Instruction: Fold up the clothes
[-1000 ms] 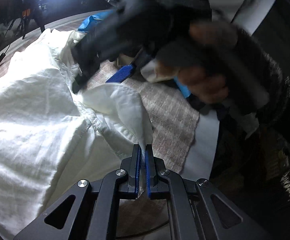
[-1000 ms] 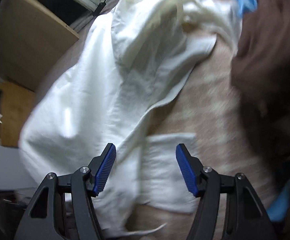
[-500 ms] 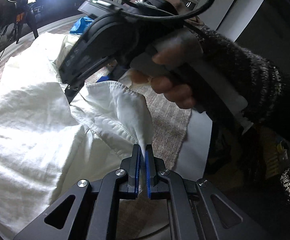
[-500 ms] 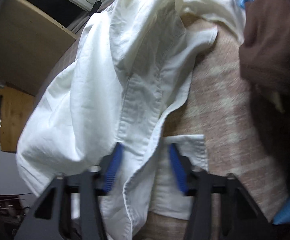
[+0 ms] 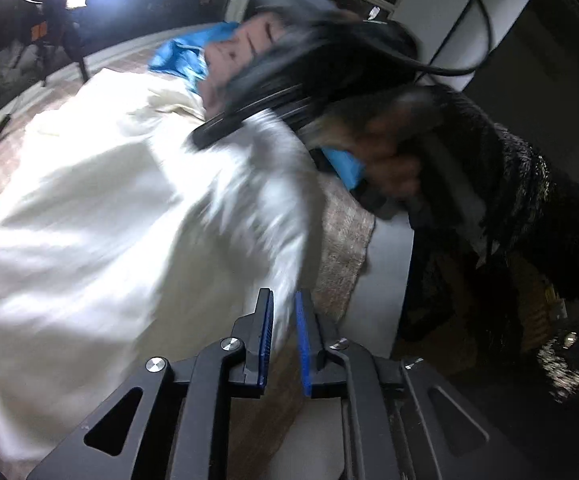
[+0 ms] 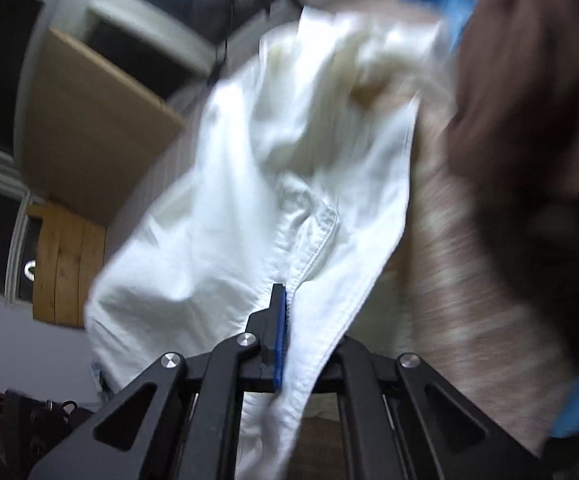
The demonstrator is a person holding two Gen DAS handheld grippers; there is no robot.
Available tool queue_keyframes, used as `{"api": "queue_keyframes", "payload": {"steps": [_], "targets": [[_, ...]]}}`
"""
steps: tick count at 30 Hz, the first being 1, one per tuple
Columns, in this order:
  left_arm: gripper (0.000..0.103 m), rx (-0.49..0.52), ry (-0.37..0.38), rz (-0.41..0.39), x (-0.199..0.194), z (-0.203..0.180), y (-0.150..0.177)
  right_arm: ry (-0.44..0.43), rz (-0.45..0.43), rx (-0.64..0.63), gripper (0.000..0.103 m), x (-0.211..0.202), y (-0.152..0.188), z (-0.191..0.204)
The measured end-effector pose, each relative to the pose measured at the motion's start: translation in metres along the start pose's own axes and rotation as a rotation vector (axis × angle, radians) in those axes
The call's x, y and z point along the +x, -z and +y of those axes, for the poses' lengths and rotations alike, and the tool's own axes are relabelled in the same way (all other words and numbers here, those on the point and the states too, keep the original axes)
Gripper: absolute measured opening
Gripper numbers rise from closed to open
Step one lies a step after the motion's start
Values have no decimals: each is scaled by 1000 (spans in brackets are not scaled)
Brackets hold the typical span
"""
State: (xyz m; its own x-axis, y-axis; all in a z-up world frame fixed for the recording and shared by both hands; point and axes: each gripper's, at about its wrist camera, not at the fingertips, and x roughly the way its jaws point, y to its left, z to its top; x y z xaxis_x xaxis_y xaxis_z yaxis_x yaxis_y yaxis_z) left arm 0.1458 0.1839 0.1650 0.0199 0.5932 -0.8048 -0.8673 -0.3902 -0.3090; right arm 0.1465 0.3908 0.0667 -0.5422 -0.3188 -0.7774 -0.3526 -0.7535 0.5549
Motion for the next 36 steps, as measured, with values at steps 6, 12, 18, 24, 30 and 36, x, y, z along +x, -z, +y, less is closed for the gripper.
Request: {"api": "queue_keyframes", "payload": {"steps": [6,12,18,24,30,36], "targets": [[25,46,-115,-92,-84,24,-2,136,-279,-99,4,-138,-25,16],[25,78,-242,-119,-106,59,-34,432,-480,-215,4,-248,-12,29],[25,193,-219,-118,-76,75,-96,675,-522,-138,4,-288,-2,-15],[31,396,-147,-78,5,46,-183,706,-471,-48,4,-287,22,-63],[33,561,-134,-58,67,34,-269,706,-455,5,4,-285,29,-91],[50,721,-91,67,125,40,-320,698,-454,28,4,-276,24,-98]]}}
